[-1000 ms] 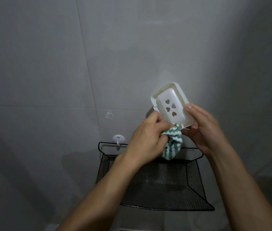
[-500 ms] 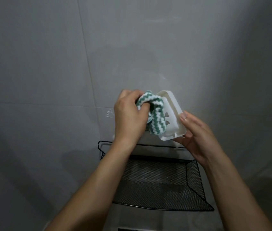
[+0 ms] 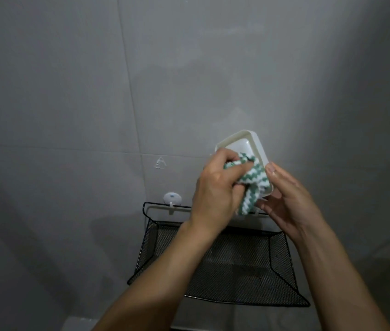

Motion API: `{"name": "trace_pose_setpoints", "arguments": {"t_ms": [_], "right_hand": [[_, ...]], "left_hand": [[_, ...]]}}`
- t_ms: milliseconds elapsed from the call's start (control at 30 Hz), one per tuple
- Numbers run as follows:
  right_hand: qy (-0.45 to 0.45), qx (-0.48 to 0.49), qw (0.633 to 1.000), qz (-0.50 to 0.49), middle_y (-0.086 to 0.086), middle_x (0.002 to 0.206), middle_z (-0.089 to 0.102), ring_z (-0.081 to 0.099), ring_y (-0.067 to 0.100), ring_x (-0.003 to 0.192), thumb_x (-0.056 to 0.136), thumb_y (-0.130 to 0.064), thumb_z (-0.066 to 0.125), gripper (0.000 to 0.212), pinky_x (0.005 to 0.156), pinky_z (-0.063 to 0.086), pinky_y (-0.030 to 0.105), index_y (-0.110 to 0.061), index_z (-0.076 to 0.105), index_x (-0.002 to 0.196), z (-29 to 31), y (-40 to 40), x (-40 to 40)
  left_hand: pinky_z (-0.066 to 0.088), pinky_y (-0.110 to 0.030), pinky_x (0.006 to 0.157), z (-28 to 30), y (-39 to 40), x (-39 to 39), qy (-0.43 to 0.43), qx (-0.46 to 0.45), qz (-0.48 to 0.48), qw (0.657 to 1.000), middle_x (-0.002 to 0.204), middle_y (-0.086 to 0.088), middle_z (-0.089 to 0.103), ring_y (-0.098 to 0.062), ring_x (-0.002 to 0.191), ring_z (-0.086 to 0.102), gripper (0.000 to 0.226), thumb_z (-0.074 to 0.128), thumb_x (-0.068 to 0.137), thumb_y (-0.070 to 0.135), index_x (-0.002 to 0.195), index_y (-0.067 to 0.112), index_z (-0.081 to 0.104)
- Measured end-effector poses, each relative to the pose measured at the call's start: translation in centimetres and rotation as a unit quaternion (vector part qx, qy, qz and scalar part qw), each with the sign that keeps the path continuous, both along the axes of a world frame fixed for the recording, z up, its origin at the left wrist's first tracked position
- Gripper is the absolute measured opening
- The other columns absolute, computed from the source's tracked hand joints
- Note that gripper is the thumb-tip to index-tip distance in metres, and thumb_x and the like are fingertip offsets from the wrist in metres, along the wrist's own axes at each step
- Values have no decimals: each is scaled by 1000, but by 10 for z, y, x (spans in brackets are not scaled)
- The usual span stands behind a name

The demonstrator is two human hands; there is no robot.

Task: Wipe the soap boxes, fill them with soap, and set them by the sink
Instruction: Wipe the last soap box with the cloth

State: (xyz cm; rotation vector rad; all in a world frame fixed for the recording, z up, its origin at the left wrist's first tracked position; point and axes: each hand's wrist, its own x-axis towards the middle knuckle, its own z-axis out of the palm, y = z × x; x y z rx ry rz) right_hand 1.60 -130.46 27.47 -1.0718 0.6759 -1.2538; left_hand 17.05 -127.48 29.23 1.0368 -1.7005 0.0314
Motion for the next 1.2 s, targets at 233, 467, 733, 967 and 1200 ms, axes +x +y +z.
{"name": "trace_pose_setpoints", "arguments": {"t_ms": [233, 467, 733, 967, 1200], "right_hand": [[-1, -10, 1000, 7, 11, 113, 72, 70, 23, 93, 84, -30, 67, 34, 76, 61, 41, -18, 74, 116, -1, 4, 1], [23, -46, 999, 7, 8, 120, 71, 68, 23, 99, 88, -26, 66, 39, 83, 56, 49, -24, 69, 127, -9, -1, -8], [132, -147, 977, -82, -7, 132, 65, 59, 11, 126, 72, -14, 83, 71, 104, 49, 40, -27, 57, 137, -9, -1, -9], [351, -257, 889, -141, -6, 145, 49, 46, 0, 134, 73, -17, 88, 88, 108, 39, 17, -27, 44, 149, -23, 2, -14], [427, -329, 821, -186, 3, 150, 38, 33, 8, 139, 66, -29, 89, 100, 113, 20, 6, -14, 39, 151, -34, 3, -4]], "left_hand": [[51, -41, 84, 23, -12, 9, 46, 17, 37, 998, 108, -13, 55, -29, 101, 57, 38, 62, 81, -4, 114, 10, 74], [50, -31, 81, -12, -3, 9, -37, -5, -52, 998, 106, -16, 56, -29, 98, 58, 42, 59, 71, -14, 103, 6, 77], [50, -23, 83, -41, -19, 36, 179, 191, -39, 964, 99, 3, 69, -10, 94, 65, 35, 55, 84, -9, 101, 14, 75], [55, -34, 79, -31, -17, 55, 440, 317, -130, 830, 93, -9, 76, -20, 84, 71, 32, 49, 96, 1, 88, 16, 77], [57, -29, 65, -32, -4, 53, 465, 395, -163, 776, 87, -5, 75, -17, 76, 71, 19, 57, 96, 23, 90, 18, 75]]}}
